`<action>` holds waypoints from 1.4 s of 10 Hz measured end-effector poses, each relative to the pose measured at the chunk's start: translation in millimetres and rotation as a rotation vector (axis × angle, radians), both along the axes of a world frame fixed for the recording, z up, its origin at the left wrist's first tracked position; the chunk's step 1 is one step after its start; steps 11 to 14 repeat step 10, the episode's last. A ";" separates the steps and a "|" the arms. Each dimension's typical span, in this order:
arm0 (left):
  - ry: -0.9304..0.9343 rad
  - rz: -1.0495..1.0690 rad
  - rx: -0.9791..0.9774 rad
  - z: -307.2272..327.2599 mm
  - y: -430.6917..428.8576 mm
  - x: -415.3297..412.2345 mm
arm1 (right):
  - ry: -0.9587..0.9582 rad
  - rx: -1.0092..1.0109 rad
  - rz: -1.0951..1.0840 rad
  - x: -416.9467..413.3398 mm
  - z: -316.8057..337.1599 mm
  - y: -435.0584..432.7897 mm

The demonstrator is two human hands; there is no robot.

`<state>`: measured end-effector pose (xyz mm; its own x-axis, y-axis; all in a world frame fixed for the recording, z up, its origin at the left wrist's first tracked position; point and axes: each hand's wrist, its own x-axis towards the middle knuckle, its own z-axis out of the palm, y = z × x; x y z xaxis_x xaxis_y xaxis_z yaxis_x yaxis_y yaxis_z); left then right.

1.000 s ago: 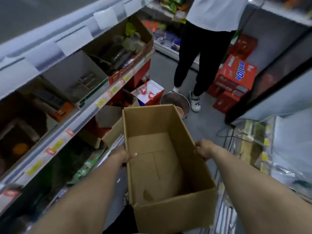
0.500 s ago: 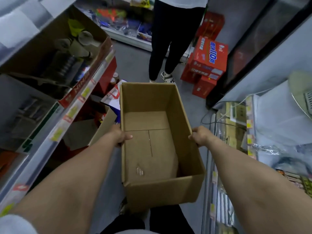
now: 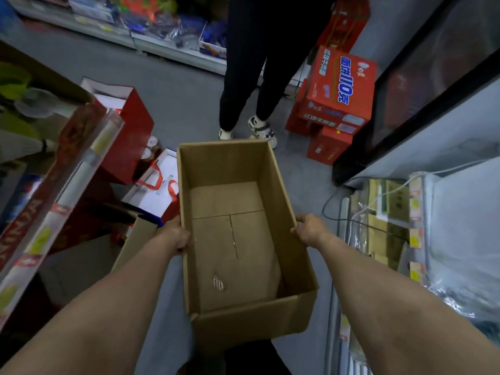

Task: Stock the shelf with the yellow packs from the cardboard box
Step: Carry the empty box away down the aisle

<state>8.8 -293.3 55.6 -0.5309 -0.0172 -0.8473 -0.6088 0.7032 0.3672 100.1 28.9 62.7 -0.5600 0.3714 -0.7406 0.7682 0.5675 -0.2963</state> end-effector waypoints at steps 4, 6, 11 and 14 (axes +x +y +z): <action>0.121 -0.101 -0.146 -24.2 62.6 -110.7 | -0.039 -0.007 0.026 -98.0 -82.8 56.3; 0.153 -0.093 -0.147 -40.1 80.1 -137.7 | 0.004 0.002 0.007 -119.5 -92.0 63.4; 0.014 -0.026 0.027 -64.1 110.0 -110.2 | -0.111 -0.304 0.089 -129.4 -93.8 37.3; 0.014 -0.026 0.027 -64.1 110.0 -110.2 | -0.111 -0.304 0.089 -129.4 -93.8 37.3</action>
